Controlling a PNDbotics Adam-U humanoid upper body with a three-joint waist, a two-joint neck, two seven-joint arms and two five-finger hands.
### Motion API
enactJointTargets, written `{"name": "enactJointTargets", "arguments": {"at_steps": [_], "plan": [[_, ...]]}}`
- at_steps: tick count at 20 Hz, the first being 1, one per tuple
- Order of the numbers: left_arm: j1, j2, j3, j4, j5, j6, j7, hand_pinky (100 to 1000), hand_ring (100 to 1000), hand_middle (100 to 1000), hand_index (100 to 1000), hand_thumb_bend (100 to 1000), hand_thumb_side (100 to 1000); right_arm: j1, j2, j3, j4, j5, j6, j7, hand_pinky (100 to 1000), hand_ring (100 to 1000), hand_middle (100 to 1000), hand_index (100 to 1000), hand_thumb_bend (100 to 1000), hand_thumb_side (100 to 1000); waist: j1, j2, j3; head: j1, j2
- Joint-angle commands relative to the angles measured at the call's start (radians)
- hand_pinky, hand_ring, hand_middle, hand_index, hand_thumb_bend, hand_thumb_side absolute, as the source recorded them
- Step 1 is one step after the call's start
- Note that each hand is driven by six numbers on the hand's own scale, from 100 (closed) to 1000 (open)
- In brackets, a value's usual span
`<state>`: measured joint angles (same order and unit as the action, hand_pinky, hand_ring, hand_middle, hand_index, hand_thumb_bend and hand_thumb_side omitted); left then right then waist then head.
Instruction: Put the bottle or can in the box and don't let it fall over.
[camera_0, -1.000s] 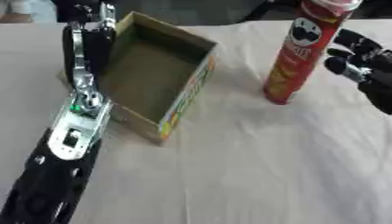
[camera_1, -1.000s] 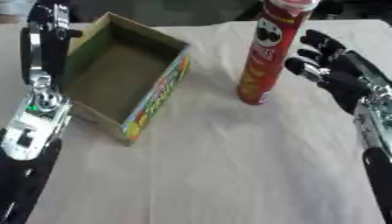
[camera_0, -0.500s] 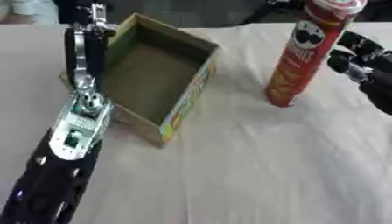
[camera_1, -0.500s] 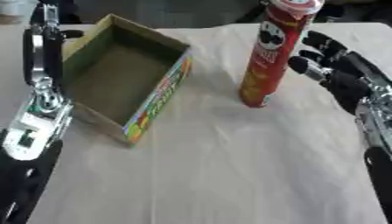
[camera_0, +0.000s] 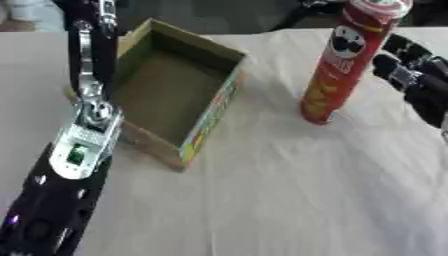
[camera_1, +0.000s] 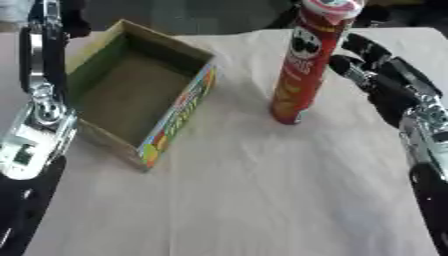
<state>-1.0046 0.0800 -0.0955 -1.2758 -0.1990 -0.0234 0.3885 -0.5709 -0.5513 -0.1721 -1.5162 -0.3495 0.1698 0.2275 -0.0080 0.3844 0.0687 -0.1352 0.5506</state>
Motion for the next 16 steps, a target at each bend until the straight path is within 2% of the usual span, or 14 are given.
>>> {"name": "enactJointTargets", "arguments": {"at_steps": [1,16], "plan": [[-0.025,0.026,0.006,-0.006,-0.001,0.003,-0.02,692,1000,891,658,323,1000,-0.016,-0.041,-0.009,0.0,-0.015,0.001,-0.001,1000,1000,1000,1000,575,375,0.0,-0.026,0.002,-0.02,-0.013],[-0.051,0.048,0.023,0.027,0.054,0.025,-0.074,708,1000,890,657,231,1000,-0.044,-0.056,0.002,0.042,-0.051,-0.001,0.011,1000,1000,1000,1000,529,381,0.003,-0.026,0.018,-0.037,-0.013]]}}
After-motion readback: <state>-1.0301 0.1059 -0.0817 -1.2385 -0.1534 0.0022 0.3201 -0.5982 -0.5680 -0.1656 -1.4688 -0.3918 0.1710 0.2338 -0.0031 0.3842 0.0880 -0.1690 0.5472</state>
